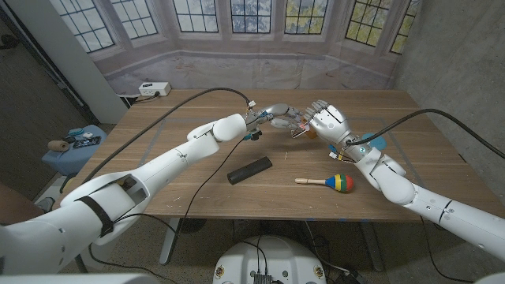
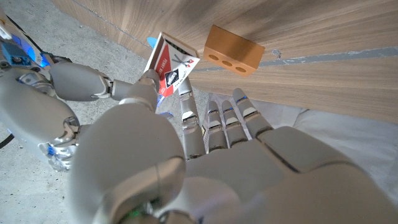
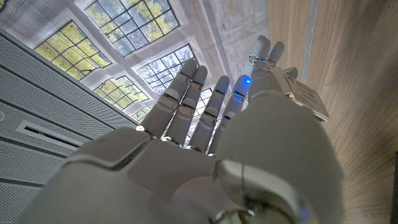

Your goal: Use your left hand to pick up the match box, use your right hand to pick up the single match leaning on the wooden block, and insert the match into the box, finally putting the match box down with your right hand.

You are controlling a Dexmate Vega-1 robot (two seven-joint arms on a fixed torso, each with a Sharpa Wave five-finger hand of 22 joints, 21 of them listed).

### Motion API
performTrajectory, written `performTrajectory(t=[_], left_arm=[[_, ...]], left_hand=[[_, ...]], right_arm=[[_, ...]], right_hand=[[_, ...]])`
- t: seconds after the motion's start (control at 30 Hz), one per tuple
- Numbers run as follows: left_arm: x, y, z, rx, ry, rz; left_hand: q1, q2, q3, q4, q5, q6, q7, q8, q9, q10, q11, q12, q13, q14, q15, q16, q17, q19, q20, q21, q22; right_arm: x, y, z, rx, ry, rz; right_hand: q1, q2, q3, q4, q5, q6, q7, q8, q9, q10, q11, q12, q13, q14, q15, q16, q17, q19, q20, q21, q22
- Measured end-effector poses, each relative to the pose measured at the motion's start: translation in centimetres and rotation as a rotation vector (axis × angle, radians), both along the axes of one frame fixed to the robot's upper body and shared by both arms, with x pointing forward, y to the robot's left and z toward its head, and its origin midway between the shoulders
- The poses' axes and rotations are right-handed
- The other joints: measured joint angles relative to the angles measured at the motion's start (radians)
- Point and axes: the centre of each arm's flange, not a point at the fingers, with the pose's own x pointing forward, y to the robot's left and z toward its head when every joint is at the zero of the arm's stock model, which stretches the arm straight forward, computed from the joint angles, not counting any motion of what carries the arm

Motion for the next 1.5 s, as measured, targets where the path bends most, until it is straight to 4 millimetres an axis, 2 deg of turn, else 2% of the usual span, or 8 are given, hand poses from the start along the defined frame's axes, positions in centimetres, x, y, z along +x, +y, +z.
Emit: performTrajectory(t=[0.13, 0.6, 1.5], left_arm=[[0.1, 0.09, 0.02, 0.0, 0.0, 0.002], [0.19, -0.02, 0.17, 0.0, -0.002, -0.002], [-0.27, -0.32, 0.38, 0.01, -0.023, -0.006]], left_hand=[[0.0, 0.0, 0.0, 0.0, 0.0, 0.0, 0.0, 0.0, 0.0, 0.0, 0.0, 0.0, 0.0, -0.002, 0.002, 0.0, 0.0, 0.0, 0.0, 0.0, 0.0], [0.0, 0.0, 0.0, 0.0, 0.0, 0.0, 0.0, -0.001, -0.001, 0.0, 0.0, 0.0, 0.0, -0.002, 0.002, 0.0, 0.0, -0.005, -0.006, 0.0, 0.0], [0.0, 0.0, 0.0, 0.0, 0.0, -0.007, -0.003, -0.004, 0.0, 0.0, 0.0, 0.0, 0.0, -0.002, 0.002, 0.0, 0.0, -0.005, -0.005, 0.0, 0.0]], right_arm=[[0.03, -0.01, 0.04, 0.004, -0.001, -0.004], [-0.18, 0.07, 0.05, 0.014, -0.007, -0.008], [-0.84, -0.14, -0.19, 0.043, -0.027, -0.012]], right_hand=[[0.0, 0.0, 0.0, 0.0, 0.0, -0.011, 0.003, -0.008, -0.005, -0.005, -0.005, 0.0, 0.0, -0.002, -0.002, 0.0, 0.0, -0.002, 0.002, 0.0, 0.0], [-0.004, -0.004, 0.0, 0.0, 0.004, -0.034, 0.013, -0.021, -0.005, -0.025, 0.003, 0.0, 0.0, -0.011, 0.004, 0.0, 0.0, -0.007, 0.0, 0.0, 0.0], [-0.004, -0.004, -0.003, 0.003, 0.004, -0.041, 0.02, -0.025, -0.005, -0.029, 0.0, 0.0, 0.0, -0.019, 0.006, 0.0, 0.009, -0.007, 0.0, 0.0, 0.0]])
